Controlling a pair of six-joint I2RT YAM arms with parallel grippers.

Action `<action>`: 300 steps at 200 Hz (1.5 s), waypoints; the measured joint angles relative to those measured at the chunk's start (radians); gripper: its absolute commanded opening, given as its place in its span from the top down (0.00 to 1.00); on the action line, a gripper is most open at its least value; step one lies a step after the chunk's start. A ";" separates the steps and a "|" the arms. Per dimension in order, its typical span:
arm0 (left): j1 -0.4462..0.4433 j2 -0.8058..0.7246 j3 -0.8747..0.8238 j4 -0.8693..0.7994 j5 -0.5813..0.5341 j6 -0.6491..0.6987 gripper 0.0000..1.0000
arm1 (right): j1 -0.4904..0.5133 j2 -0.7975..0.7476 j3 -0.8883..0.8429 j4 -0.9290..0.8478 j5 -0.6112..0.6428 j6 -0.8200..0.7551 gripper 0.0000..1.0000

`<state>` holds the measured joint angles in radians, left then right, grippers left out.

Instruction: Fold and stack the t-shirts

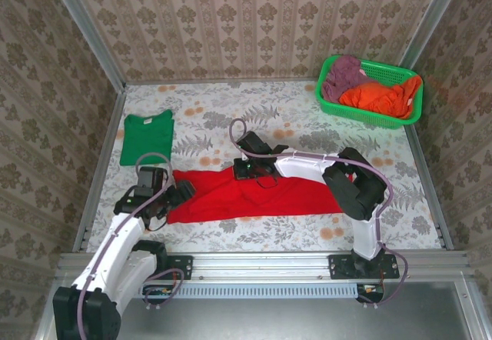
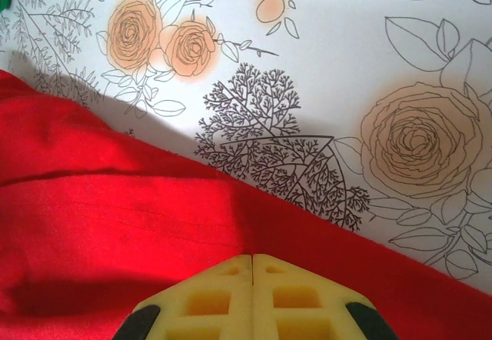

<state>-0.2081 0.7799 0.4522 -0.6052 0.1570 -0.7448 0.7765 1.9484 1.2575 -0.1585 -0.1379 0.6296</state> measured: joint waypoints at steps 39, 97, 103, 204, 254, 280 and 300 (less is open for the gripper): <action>-0.038 0.022 0.004 0.017 -0.009 0.000 0.10 | 0.000 -0.003 -0.003 0.006 0.000 0.004 0.81; -0.190 0.132 0.093 0.085 -0.045 -0.015 0.10 | -0.004 -0.155 -0.115 0.042 0.064 -0.002 0.28; -0.215 0.155 0.103 0.105 -0.045 -0.024 0.10 | -0.007 -0.187 -0.143 0.045 0.081 0.002 0.27; -0.304 0.659 0.238 0.375 -0.016 -0.013 0.06 | -0.192 -0.489 -0.590 -0.021 0.169 0.095 0.28; -0.230 0.848 0.396 0.447 0.047 0.084 0.05 | -0.263 -0.588 -0.667 -0.059 0.169 0.134 0.28; -0.216 0.908 0.453 0.458 0.071 0.119 0.05 | -0.299 -0.591 -0.671 -0.075 0.159 0.138 0.28; -0.208 0.990 0.551 0.455 0.088 0.148 0.05 | -0.307 -0.585 -0.670 -0.074 0.144 0.138 0.29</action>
<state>-0.4160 1.7702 1.0031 -0.1497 0.2447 -0.5964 0.4694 1.3636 0.5873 -0.2325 0.0059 0.7681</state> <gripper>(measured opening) 0.948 0.718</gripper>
